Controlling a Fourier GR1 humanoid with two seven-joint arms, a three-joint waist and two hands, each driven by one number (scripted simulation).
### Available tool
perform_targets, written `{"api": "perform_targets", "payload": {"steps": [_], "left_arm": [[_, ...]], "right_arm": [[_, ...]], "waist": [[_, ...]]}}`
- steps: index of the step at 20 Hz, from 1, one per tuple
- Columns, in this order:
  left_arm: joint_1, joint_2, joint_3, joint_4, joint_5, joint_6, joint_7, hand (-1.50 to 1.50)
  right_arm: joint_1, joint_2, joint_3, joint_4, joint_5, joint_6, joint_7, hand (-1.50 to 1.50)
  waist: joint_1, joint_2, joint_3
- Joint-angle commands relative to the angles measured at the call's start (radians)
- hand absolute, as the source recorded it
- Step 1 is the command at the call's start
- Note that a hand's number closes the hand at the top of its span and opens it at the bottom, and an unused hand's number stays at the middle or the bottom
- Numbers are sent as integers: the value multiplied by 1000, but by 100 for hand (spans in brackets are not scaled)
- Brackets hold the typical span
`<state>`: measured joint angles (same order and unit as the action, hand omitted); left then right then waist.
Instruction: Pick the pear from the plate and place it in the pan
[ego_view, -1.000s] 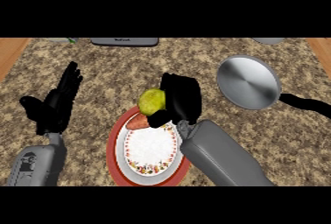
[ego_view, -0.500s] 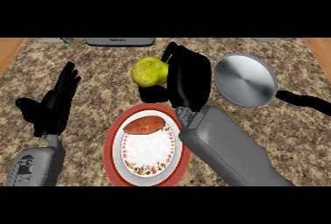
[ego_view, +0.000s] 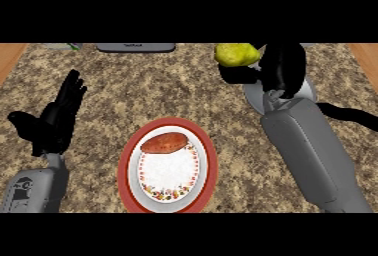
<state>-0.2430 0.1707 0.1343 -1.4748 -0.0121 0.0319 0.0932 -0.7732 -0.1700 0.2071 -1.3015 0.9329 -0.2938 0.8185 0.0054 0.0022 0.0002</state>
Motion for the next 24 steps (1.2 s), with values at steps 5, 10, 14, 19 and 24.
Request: {"api": "perform_targets", "payload": {"steps": [5, 10, 14, 19, 24], "left_arm": [[-8, 6, 4, 18, 3, -14, -21, 0], [-15, -18, -23, 39, -16, -8, -51, 0], [-14, -50, -52, 17, -34, 20, -22, 0], [-54, -37, -42, 46, -19, -3, -28, 0], [-37, -27, -41, 16, -22, -3, -21, 0]], "right_arm": [[-9, -160, -123, 357, 21, -129, -265, 150], [-75, -213, -241, 637, -45, -244, -462, 150], [-99, -243, -330, 807, -108, -336, -601, 150], [-108, -237, -437, 900, -255, -274, -770, 150], [-119, -232, -517, 984, -376, -23, -825, -150]], "waist": [[20, 10, 0], [28, 14, 1], [47, 22, 3], [44, 25, 4], [57, 26, 5]]}}
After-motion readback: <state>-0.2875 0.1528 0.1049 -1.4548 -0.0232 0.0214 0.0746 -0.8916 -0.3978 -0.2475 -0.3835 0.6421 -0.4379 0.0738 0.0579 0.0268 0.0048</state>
